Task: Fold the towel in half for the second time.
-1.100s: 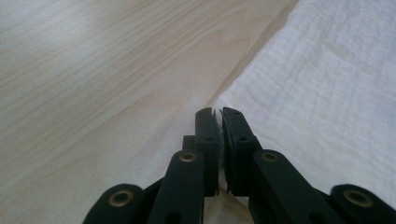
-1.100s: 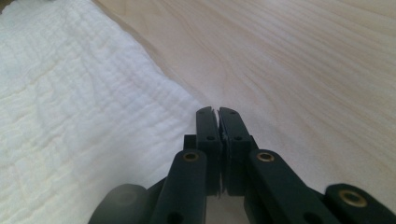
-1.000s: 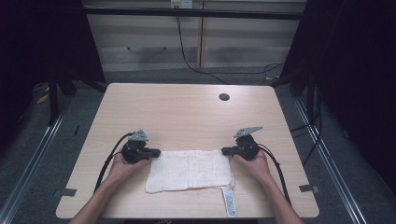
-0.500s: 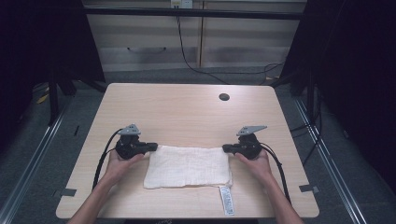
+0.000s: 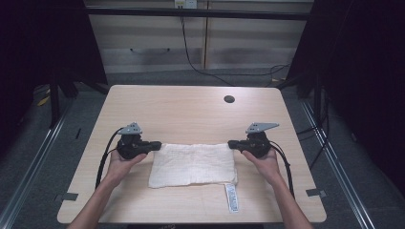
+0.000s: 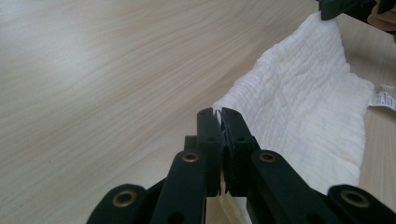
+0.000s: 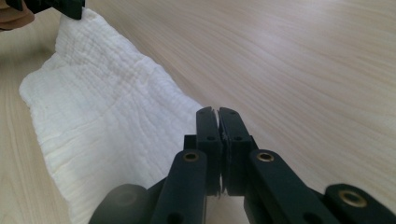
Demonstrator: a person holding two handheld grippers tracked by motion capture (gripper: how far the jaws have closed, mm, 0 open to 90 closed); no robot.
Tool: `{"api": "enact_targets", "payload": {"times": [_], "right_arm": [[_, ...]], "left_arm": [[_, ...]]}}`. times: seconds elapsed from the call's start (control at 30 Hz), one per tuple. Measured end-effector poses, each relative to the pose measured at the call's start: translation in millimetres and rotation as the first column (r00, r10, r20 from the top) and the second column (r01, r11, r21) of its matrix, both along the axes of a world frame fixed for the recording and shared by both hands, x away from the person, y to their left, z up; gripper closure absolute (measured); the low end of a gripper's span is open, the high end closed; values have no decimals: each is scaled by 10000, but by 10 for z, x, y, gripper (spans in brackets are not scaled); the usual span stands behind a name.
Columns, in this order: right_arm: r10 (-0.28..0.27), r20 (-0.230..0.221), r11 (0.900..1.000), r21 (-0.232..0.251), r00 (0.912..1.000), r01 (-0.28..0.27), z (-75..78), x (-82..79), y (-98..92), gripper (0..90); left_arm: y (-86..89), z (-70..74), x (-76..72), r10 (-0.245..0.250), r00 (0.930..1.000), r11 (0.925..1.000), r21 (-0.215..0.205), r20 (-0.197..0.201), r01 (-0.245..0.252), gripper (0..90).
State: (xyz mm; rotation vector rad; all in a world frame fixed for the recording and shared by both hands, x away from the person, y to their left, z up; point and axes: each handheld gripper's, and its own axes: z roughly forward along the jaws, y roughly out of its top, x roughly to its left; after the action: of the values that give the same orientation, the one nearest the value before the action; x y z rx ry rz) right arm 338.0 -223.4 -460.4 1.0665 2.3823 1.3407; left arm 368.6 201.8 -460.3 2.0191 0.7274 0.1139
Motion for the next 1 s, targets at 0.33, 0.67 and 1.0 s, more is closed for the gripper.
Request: {"api": "enact_targets", "payload": {"times": [0.33,0.67,1.0], "right_arm": [[-300,343,9995,39,9990,299,142,79,-91,881],[-61,627,9999,-121,9980,68,149,-21,-4,881],[564,765,9983,-216,9955,-549,203,-188,28,881]], "left_arm": [[-63,244,33,14,9986,9995,-302,523,2,872],[75,13,57,366,9993,9990,-257,-64,-368,872],[63,1,34,401,9991,9990,-192,-111,-403,872]]}}
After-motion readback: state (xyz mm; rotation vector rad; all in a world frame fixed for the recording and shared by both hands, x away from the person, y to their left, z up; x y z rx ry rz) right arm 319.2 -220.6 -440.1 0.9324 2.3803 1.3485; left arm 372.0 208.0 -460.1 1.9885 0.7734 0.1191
